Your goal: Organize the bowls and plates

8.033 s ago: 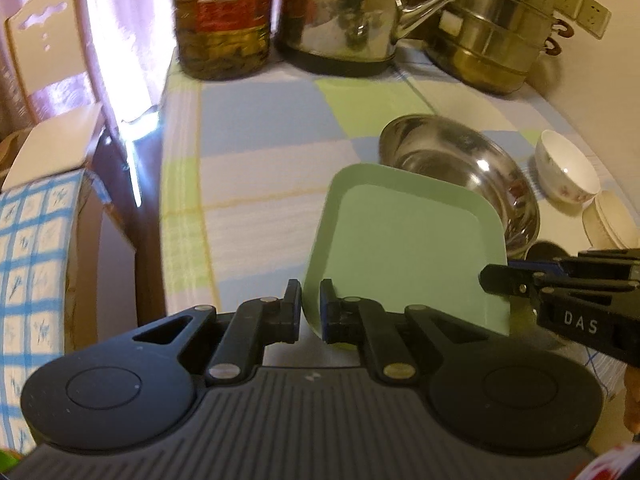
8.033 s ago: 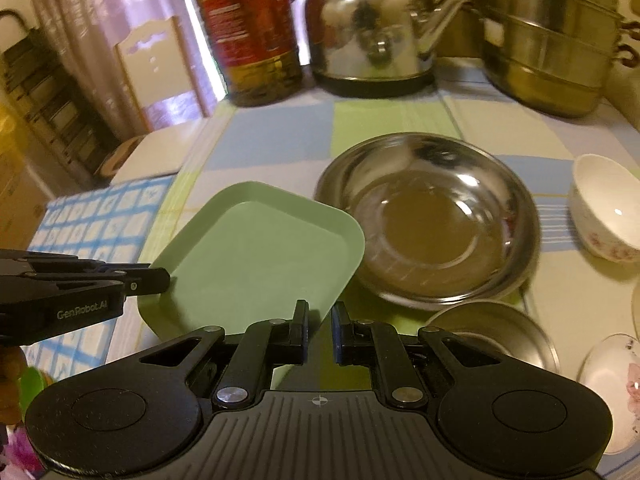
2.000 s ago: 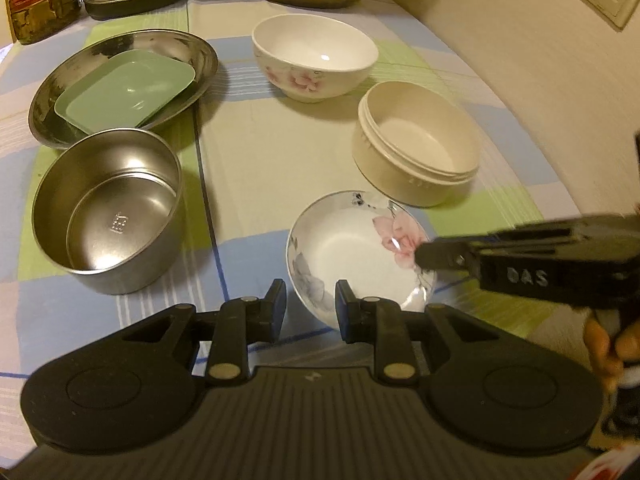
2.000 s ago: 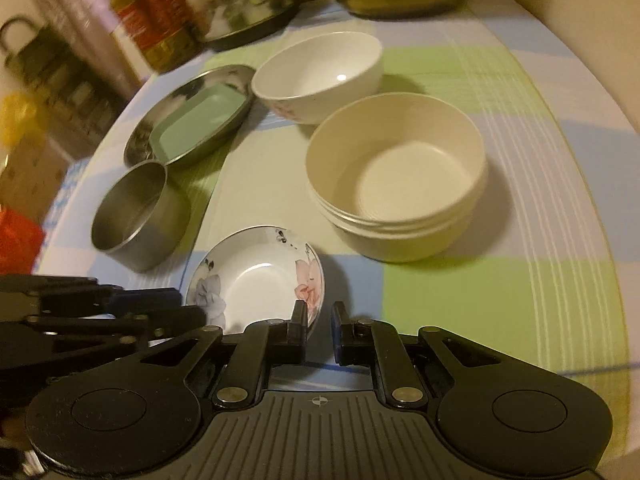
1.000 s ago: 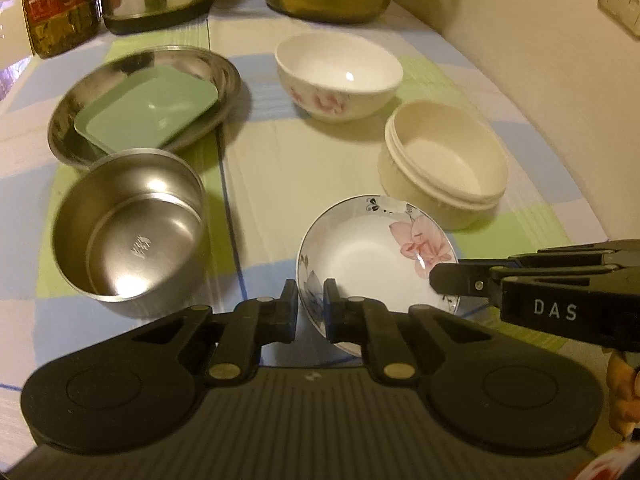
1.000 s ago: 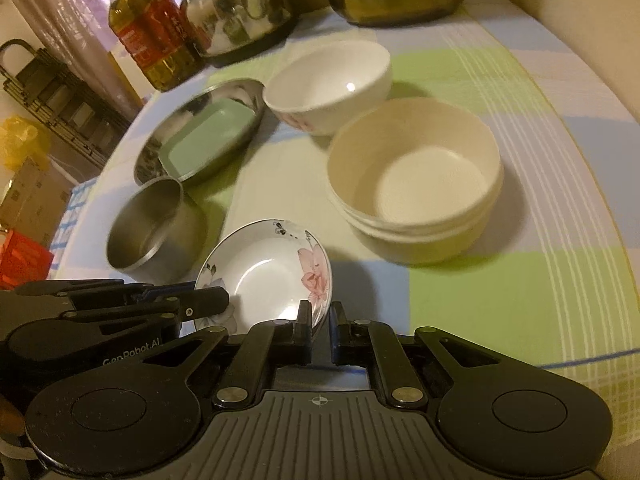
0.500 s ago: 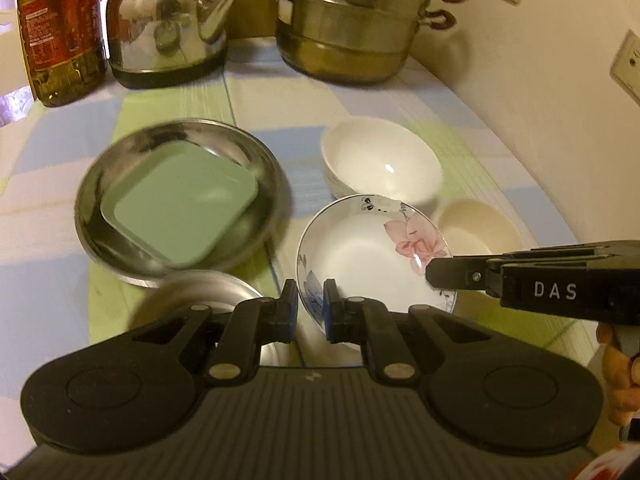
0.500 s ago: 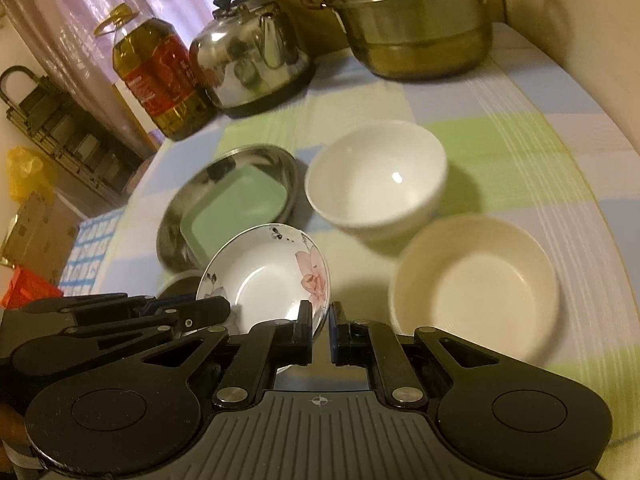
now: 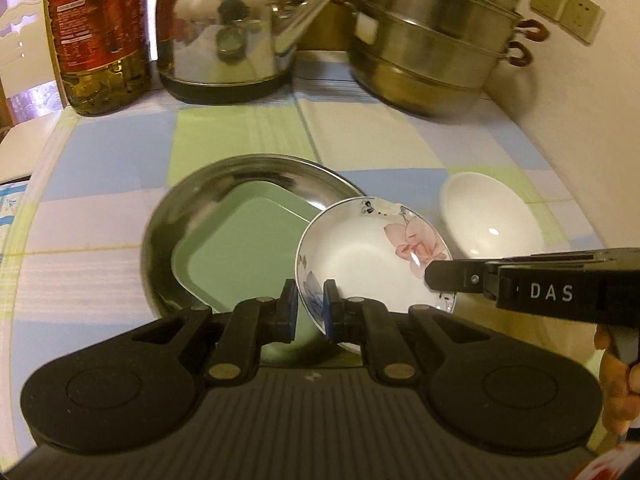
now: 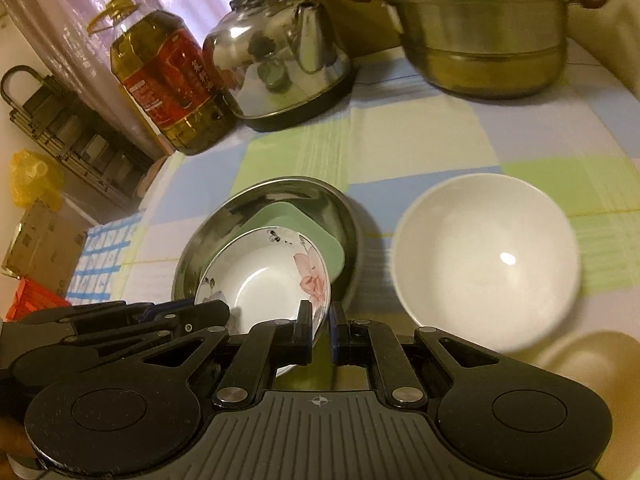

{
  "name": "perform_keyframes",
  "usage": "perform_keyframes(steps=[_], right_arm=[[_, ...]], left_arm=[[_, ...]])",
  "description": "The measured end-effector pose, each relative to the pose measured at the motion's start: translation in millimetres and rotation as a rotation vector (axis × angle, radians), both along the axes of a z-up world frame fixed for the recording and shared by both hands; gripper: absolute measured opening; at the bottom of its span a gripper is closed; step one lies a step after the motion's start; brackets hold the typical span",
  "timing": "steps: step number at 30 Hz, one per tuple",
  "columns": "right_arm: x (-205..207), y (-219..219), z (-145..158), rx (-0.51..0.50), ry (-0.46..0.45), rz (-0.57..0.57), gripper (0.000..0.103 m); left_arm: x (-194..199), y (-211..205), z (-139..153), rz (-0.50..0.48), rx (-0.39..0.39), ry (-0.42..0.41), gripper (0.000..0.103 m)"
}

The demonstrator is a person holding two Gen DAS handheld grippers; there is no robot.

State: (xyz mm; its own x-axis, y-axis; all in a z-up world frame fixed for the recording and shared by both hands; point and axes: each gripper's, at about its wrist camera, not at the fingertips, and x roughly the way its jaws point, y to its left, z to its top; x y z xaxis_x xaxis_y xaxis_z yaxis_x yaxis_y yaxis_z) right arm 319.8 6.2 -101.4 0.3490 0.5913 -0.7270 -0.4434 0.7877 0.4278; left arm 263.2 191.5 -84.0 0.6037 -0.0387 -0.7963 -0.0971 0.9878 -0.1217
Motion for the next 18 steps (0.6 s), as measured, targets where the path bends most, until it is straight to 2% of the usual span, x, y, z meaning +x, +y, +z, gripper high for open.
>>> perform_keyframes(steps=[10,18], right_arm=[[26.3,45.4,-24.4,-0.035,0.023,0.006,0.008],[39.9,67.0,-42.5,-0.063,0.058,-0.006,0.008]], left_arm=[[29.6,39.1,-24.2,0.022,0.005,0.04,0.011],[45.1,55.2,-43.4,0.026,0.001,0.079,0.011]])
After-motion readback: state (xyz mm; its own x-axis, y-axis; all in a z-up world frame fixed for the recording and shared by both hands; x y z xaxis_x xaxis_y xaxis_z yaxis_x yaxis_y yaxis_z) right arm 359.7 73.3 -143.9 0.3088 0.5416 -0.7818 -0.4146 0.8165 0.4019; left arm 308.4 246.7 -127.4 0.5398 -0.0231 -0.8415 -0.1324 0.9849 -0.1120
